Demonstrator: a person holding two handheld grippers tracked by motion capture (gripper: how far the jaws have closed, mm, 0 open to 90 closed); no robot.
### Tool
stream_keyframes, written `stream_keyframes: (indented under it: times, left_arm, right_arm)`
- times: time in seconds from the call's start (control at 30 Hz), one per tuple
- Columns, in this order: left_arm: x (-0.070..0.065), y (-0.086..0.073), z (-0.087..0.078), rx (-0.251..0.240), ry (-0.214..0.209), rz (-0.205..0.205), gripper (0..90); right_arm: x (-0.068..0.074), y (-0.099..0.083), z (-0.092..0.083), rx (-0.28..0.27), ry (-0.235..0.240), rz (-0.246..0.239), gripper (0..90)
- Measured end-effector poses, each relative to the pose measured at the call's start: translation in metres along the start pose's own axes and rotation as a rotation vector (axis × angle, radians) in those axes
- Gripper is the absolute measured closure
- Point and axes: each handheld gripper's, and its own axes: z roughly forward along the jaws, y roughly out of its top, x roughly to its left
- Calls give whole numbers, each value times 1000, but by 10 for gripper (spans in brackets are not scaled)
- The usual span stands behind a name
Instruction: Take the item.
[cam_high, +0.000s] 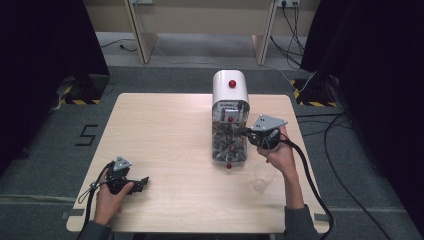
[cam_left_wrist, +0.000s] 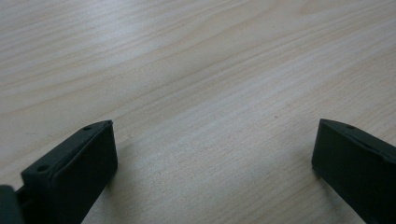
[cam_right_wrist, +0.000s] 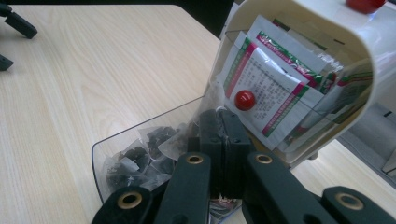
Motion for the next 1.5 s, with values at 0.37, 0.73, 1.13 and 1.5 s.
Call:
stream_keyframes:
  times: [0.37, 0.73, 1.13, 1.5]
  left_arm:
    - [0, 0, 0, 0, 0, 0, 0]
    - [0, 0, 0, 0, 0, 0, 0]
    - [0, 0, 0, 0, 0, 0, 0]
    - [0, 0, 1, -1, -3, 2, 0]
  right_arm:
    - [-1, 2, -16, -42, -28, -1, 900]
    - [1, -1, -30, -56, -56, 6, 900]
    - [8, -6, -59, -68, -93, 8, 900]
    - [10, -14, -79, -76, -125, 27, 900]
